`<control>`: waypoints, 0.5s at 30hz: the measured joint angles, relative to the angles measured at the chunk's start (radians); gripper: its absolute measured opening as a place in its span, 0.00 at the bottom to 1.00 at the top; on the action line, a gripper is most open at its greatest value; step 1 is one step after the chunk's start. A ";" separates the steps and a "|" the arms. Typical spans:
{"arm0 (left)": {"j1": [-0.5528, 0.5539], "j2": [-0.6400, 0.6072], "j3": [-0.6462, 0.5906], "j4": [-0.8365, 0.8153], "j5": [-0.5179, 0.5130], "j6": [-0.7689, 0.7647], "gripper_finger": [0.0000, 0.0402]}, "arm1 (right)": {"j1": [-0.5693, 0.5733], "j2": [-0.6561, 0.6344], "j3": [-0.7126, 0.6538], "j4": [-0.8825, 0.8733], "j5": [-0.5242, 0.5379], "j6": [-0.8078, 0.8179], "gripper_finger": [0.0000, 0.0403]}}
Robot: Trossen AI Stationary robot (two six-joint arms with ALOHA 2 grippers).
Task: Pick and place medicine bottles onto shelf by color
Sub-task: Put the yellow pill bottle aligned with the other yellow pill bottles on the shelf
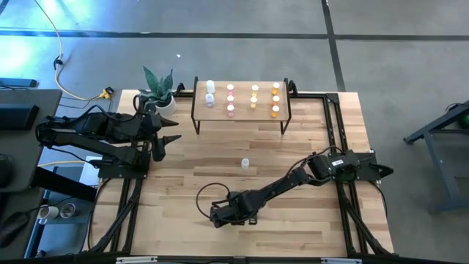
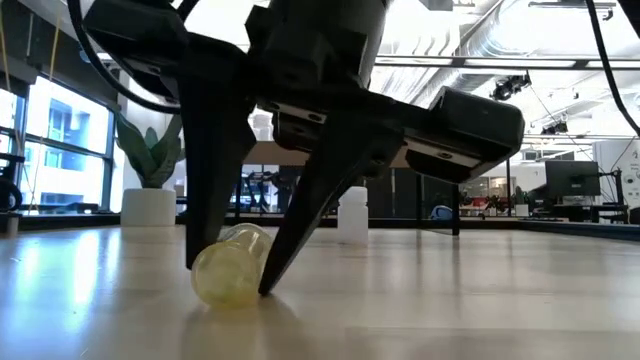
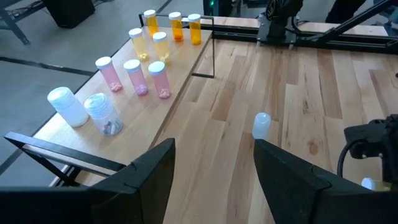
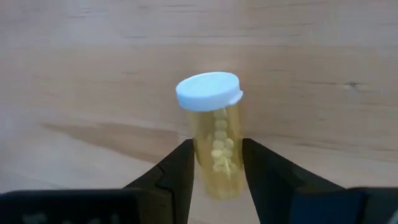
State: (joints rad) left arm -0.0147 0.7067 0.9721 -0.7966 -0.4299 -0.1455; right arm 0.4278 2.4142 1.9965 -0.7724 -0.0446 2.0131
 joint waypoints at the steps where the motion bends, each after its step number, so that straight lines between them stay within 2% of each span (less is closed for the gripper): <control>1: 0.000 0.000 0.000 0.000 0.000 0.000 0.52 | -0.001 0.000 0.000 -0.001 -0.006 -0.006 0.30; 8: 0.000 0.000 0.000 0.000 0.067 -0.065 0.52 | -0.001 -0.001 0.000 -0.001 -0.017 -0.056 0.19; 15: 0.000 0.000 0.000 0.000 0.200 -0.107 0.52 | 0.000 -0.001 0.000 0.008 -0.017 -0.123 0.20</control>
State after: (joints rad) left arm -0.0143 0.7067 0.9722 -0.7967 -0.2302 -0.2530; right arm 0.4274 2.4130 1.9965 -0.7641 -0.0620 1.8897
